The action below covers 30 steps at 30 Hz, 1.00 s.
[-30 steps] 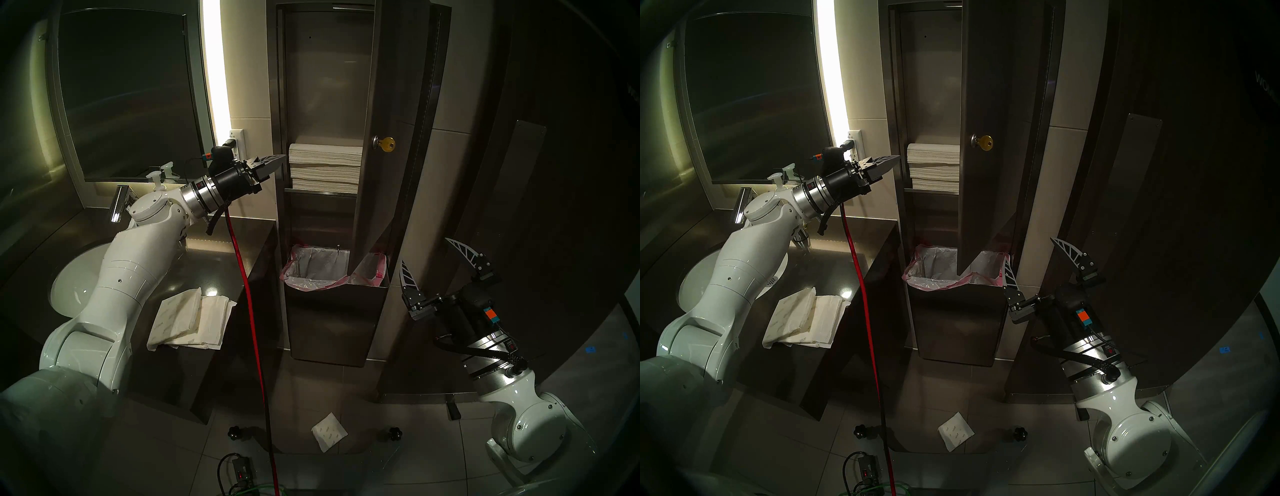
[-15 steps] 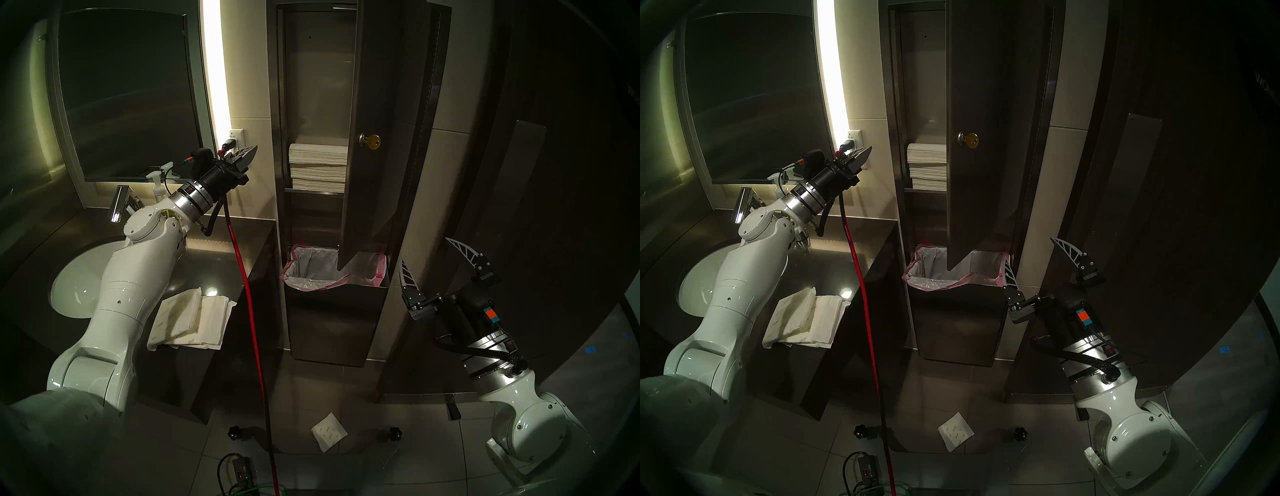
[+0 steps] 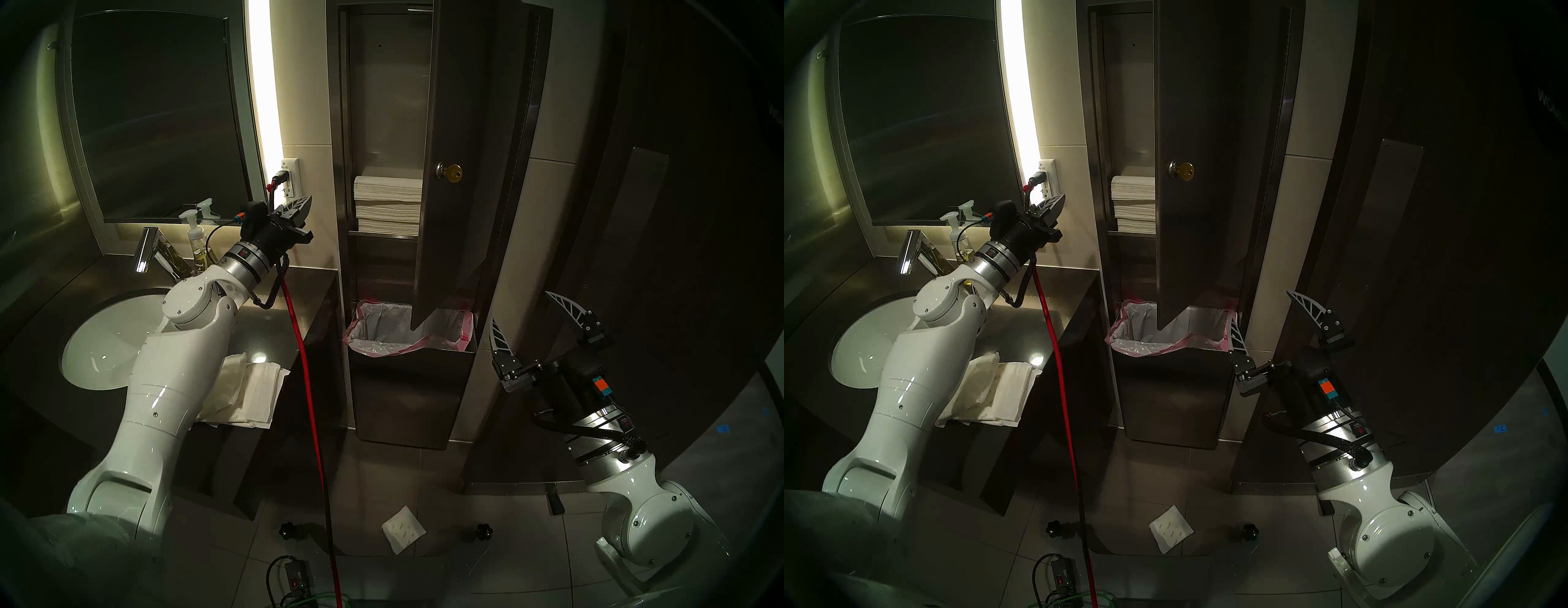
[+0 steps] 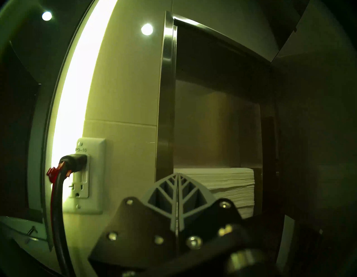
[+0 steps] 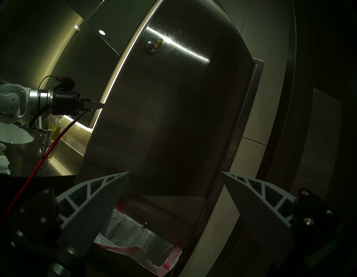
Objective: Twist key and open towel dispenser
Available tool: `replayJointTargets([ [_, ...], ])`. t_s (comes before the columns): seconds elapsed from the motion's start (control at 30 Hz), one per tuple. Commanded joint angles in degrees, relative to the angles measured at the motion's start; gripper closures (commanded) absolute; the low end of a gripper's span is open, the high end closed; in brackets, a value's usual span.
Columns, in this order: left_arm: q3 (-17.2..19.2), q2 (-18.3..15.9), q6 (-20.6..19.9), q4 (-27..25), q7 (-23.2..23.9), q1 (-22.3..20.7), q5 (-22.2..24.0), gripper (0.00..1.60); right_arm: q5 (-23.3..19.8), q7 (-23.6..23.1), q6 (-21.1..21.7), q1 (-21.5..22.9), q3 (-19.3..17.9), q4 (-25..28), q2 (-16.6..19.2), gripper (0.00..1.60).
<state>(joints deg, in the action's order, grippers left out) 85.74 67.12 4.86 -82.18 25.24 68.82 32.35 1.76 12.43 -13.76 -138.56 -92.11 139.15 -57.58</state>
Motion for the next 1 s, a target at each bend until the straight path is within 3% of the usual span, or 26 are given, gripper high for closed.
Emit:
replayJointTargets([
  [0.0, 1.44, -0.69, -0.23, -6.66, -5.94, 5.12, -3.04, 1.60, -0.04, 0.01, -0.05, 0.01, 0.03, 0.85, -0.02, 0.00],
  [0.4, 2.85, -1.63, -4.08, -16.64, -15.90, 10.96, -9.23, 1.60, -0.05, 0.01, -0.06, 0.01, 0.03, 0.85, -0.02, 0.00],
  [0.87, 4.17, 2.06, -10.37, -26.63, -26.45, 16.61, -10.24, 1.60, -0.07, 0.01, -0.09, 0.01, 0.04, 0.85, -0.02, 0.00],
  [0.97, 4.55, 2.20, -13.39, -30.35, -29.04, 18.30, -10.70, 1.60, -0.07, 0.01, -0.09, 0.00, 0.04, 0.85, -0.02, 0.00],
])
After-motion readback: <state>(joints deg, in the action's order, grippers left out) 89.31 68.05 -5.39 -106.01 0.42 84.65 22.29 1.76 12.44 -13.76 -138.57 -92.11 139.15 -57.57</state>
